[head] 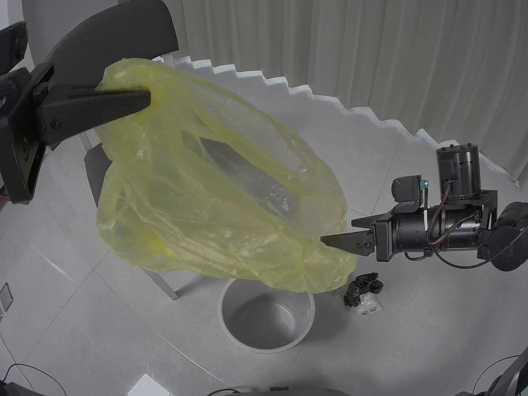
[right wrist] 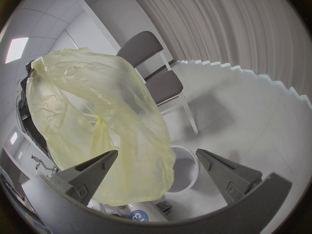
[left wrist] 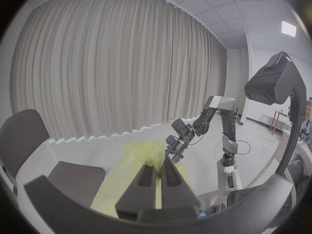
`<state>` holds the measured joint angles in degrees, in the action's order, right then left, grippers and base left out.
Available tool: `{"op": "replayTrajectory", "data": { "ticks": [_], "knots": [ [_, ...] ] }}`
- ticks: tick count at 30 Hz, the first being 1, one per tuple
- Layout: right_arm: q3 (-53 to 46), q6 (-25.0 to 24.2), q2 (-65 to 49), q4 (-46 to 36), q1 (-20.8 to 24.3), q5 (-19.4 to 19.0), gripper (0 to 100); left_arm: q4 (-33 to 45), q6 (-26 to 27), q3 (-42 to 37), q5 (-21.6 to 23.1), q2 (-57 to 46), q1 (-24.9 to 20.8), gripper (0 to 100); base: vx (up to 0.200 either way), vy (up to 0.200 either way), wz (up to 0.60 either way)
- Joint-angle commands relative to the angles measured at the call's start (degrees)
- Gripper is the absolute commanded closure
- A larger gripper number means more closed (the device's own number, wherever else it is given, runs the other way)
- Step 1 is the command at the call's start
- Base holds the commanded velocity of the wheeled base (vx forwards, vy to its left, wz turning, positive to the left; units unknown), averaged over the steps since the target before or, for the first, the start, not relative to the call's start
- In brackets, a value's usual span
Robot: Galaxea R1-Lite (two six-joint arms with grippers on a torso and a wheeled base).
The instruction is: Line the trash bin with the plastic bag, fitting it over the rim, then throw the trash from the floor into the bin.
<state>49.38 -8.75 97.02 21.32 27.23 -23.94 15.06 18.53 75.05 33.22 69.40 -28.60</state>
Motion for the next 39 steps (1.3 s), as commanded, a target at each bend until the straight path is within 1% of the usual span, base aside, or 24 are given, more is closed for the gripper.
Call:
{"op": "replayTrajectory", "data": {
  "ticks": [1, 9, 10, 15, 23, 24, 30, 35, 37, 39],
  "knots": [
    [0.4, -0.1, 3.8, 0.9, 0.5, 0.0, 0, -0.1, 0.0, 0.1, 0.0, -0.1, 0.0, 100, 0.0, 0.0, 0.0],
    [0.4, -0.3, 7.2, 5.6, 0.7, -0.2, 0, -0.5, -0.1, 0.2, 0.1, -0.1, 0.0, 100, 0.0, 0.0, 0.0],
    [0.4, -0.7, 7.8, 6.8, 1.3, -0.3, 0, -0.9, -0.1, 0.1, 0.4, 0.0, 0.0, 100, 0.0, 0.0, 0.0],
    [0.3, -2.8, 7.9, 8.3, 3.4, -0.3, 0, -1.1, -0.2, 0.0, 0.5, -0.1, 0.1, 100, 0.0, 0.0, 0.0],
    [-0.6, -2.9, 8.4, 10.1, 3.2, 0.1, 0, -1.1, -0.2, -0.2, 0.4, -0.1, 0.3, 100, 0.0, 0.0, 0.0],
    [-0.7, -2.8, 8.4, 10.1, 3.1, 0.2, 100, -1.1, -0.2, -0.2, 0.4, -0.1, 0.3, 100, 0.0, 0.0, 0.0],
    [-1.0, -2.9, 7.7, 10.0, 2.8, 0.2, 100, -1.1, -0.2, -1.8, 0.0, -0.1, 1.8, 100, 0.0, 0.0, 0.0],
    [-2.8, -2.8, 6.9, 9.8, 2.5, 0.2, 100, -2.8, -0.5, -9.2, -1.0, -2.1, 4.9, 100, 0.0, 0.0, 0.0],
    [-3.7, -2.6, 5.8, 9.5, 1.5, 0.2, 100, -5.7, -1.3, -13.3, -3.6, -2.8, 5.5, 100, 0.0, 0.0, 0.0],
    [-4.5, -2.5, 4.4, 8.9, 0.5, 0.2, 100, -9.0, -2.9, -17.5, -8.3, -2.9, 5.5, 100, 0.0, 0.0, 0.0]
  ]
}}
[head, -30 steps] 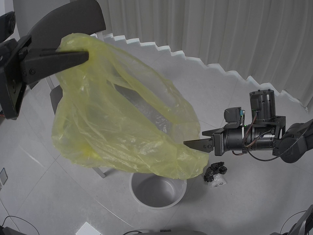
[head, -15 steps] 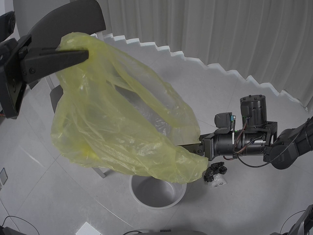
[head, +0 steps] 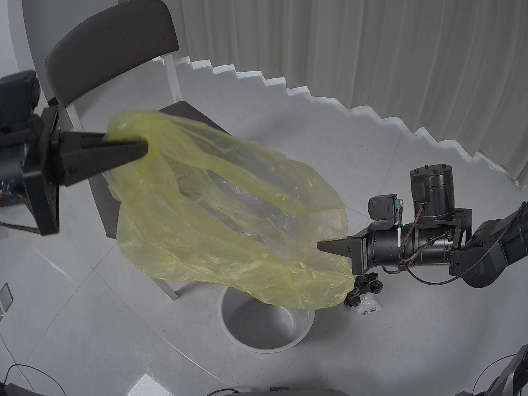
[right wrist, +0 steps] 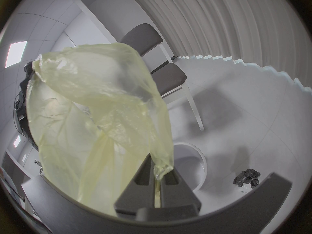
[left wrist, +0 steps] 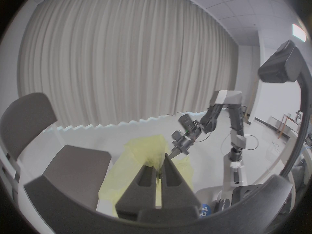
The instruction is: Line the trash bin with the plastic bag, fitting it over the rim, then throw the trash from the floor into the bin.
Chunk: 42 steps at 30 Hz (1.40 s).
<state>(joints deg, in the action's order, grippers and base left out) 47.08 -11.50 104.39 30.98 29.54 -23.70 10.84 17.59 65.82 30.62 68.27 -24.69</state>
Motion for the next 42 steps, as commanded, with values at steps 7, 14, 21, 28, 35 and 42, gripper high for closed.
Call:
{"op": "replayTrajectory", "data": {
  "ticks": [7, 14, 21, 28, 35, 42],
  "knots": [
    [-3.8, 3.1, -10.1, -8.9, -6.2, 0.0, 100, -15.3, -9.5, -22.3, -18.6, -1.3, 0.5, 100, 0.0, 0.0, 0.0],
    [-6.4, 7.0, -10.0, -14.8, -6.9, 0.4, 100, -28.1, -19.3, -34.4, -22.1, 1.1, -2.5, 100, 0.0, 0.0, 0.0],
    [-7.4, 9.1, -4.7, -14.6, -6.9, 2.6, 100, -37.6, -24.9, -38.5, -26.1, 11.3, -6.0, 100, 0.0, 0.0, 0.0],
    [-6.9, 10.3, 0.0, -14.2, -5.1, 4.1, 100, -44.4, -26.6, -40.3, -26.1, 20.9, -8.2, 100, 0.0, 0.0, 0.0],
    [-5.4, 11.2, 6.1, -12.0, -5.0, 4.4, 100, -55.2, -27.3, -44.1, -25.2, 31.0, -7.6, 100, 0.0, 0.0, 0.0],
    [-2.2, 11.9, 11.0, -11.1, -5.2, 4.4, 100, -65.9, -27.0, -45.6, -22.5, 38.7, -5.2, 100, 0.0, 0.0, 0.0]
  ]
}}
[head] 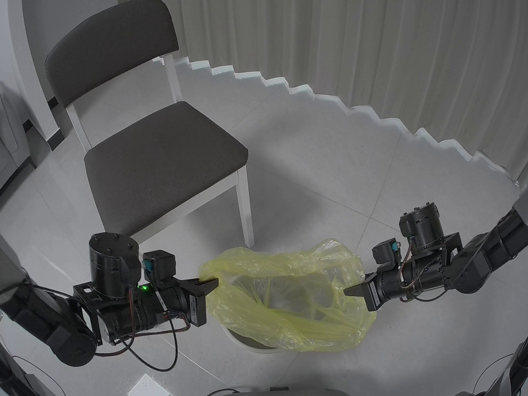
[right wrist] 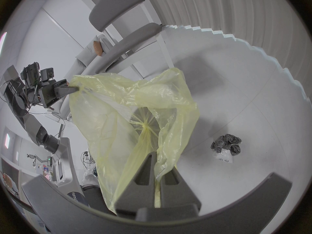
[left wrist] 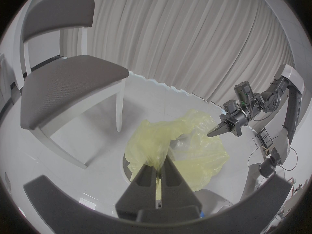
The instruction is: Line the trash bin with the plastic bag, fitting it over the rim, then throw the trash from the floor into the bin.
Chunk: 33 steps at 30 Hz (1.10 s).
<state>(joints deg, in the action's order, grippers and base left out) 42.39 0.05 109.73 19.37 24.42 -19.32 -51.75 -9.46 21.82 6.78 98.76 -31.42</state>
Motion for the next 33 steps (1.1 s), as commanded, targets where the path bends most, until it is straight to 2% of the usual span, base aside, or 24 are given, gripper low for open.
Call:
{"op": "replayTrajectory", "data": {
  "ticks": [1, 7, 14, 17, 21, 27, 33],
  "knots": [
    [3.9, 0.4, 7.2, 0.5, -0.2, -0.1, 100, -5.1, 0.1, -2.2, 1.3, 9.8, 2.1, 100, 0.0, 0.0, 0.0],
    [8.1, 0.4, 13.0, 0.5, 0.0, -0.1, 100, -6.1, 0.2, -3.3, 4.7, 14.7, 6.3, 100, 0.0, 0.0, 0.0],
    [12.1, 0.4, 18.4, -0.6, 0.1, -0.2, 100, -14.0, -0.1, -4.6, 5.8, 21.1, 6.7, 100, 0.0, 0.0, 0.0],
    [11.0, 0.7, 18.0, -1.8, 0.1, -0.3, 100, -16.0, -0.1, -6.9, 6.0, 20.8, 5.9, 100, 0.0, 0.0, 0.0],
    [9.0, 3.6, 11.7, -8.2, -1.0, -0.3, 100, -15.8, -1.0, -9.8, 6.8, 17.4, 5.5, 100, 0.0, 0.0, 0.0],
    [7.7, 7.3, 7.4, -18.4, -0.5, -0.1, 100, -16.5, -1.3, -15.6, 7.7, 18.1, 5.1, 100, 0.0, 0.0, 0.0],
    [7.0, 6.9, 7.1, -19.5, 1.5, 0.1, 100, -16.5, -1.3, -17.8, 8.6, 18.0, 5.0, 100, 0.0, 0.0, 0.0]
  ]
}}
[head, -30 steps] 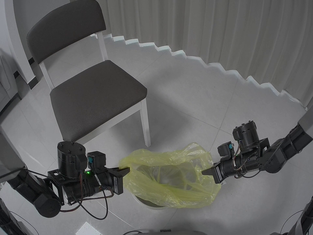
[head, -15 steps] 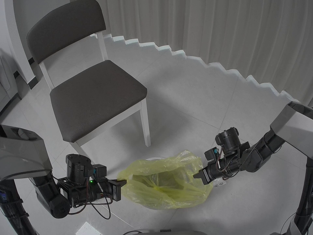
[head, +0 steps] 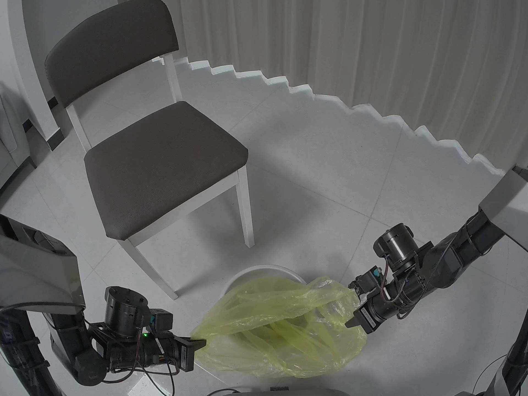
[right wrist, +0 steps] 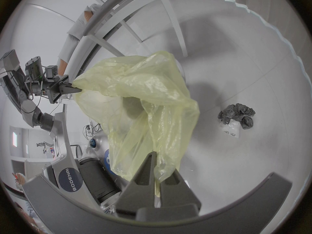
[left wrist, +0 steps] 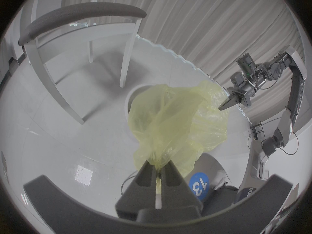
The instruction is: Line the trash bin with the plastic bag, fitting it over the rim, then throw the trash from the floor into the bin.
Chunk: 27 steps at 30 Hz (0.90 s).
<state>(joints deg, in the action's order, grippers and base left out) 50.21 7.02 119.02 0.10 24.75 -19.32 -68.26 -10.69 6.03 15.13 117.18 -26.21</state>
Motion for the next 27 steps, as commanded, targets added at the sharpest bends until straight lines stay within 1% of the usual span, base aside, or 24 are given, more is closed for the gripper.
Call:
{"op": "replayTrajectory", "data": {
  "ticks": [1, 3, 6, 9, 11, 12, 14, 15, 17, 19, 23, 27],
  "knots": [
    [-0.9, 0.0, -2.4, -0.2, 1.4, 0.1, 100, -0.1, 0.1, -2.2, 0.3, -0.4, -0.2, 100, 0.0, 0.0, 0.0],
    [-0.5, -0.1, -2.2, -0.2, 1.4, 0.1, 100, 0.0, 0.1, -1.9, 0.3, 0.1, 0.2, 100, 0.0, 0.0, 0.0],
    [1.8, -0.2, 0.4, -0.2, 1.4, 0.2, 100, -0.2, 0.3, -0.7, -0.1, 3.4, 0.5, 100, 0.0, 0.0, 0.0],
    [4.5, -0.2, 4.6, 0.2, 1.4, 3.1, 100, -1.8, 0.5, 1.3, -0.6, 8.5, 0.9, 100, 0.0, 0.0, 0.0],
    [5.7, -0.2, 6.8, 0.5, 1.4, 3.9, 100, -3.3, 0.6, 2.1, -0.6, 10.5, 1.2, 100, 0.0, 0.0, 0.0],
    [7.5, -0.3, 9.3, 0.6, 1.3, 4.6, 100, -5.8, 0.7, 3.1, -0.5, 13.1, 1.4, 100, 0.0, 0.0, 0.0],
    [8.5, -0.3, 10.4, 0.6, 1.1, 4.6, 100, -6.8, 0.7, 3.8, -0.5, 14.5, 1.5, 100, 0.0, 0.0, 0.0],
    [10.3, -0.7, 12.2, 0.6, 0.7, 4.6, 100, -7.9, 0.7, 5.6, -0.5, 17.2, 2.0, 100, 0.0, 0.0, 0.0],
    [12.9, -1.0, 14.0, 0.6, 0.4, 4.6, 100, -8.2, 0.7, 8.0, -0.6, 19.3, 3.2, 100, 0.0, 0.0, 0.0],
    [14.6, -1.6, 14.8, 0.5, 0.0, 4.6, 100, -8.1, 0.7, 9.6, -0.6, 20.1, 3.9, 100, 0.0, 0.0, 0.0],
    [20.6, -3.9, 16.4, 0.0, -1.2, 4.5, 100, -7.9, 0.6, 15.0, -0.5, 22.0, 7.2, 100, 0.0, 0.0, 0.0],
    [24.7, -4.8, 16.8, -0.1, -2.8, 4.3, 100, -8.3, 0.1, 17.6, -0.5, 23.4, 8.2, 100, 0.0, 0.0, 0.0]
  ]
}}
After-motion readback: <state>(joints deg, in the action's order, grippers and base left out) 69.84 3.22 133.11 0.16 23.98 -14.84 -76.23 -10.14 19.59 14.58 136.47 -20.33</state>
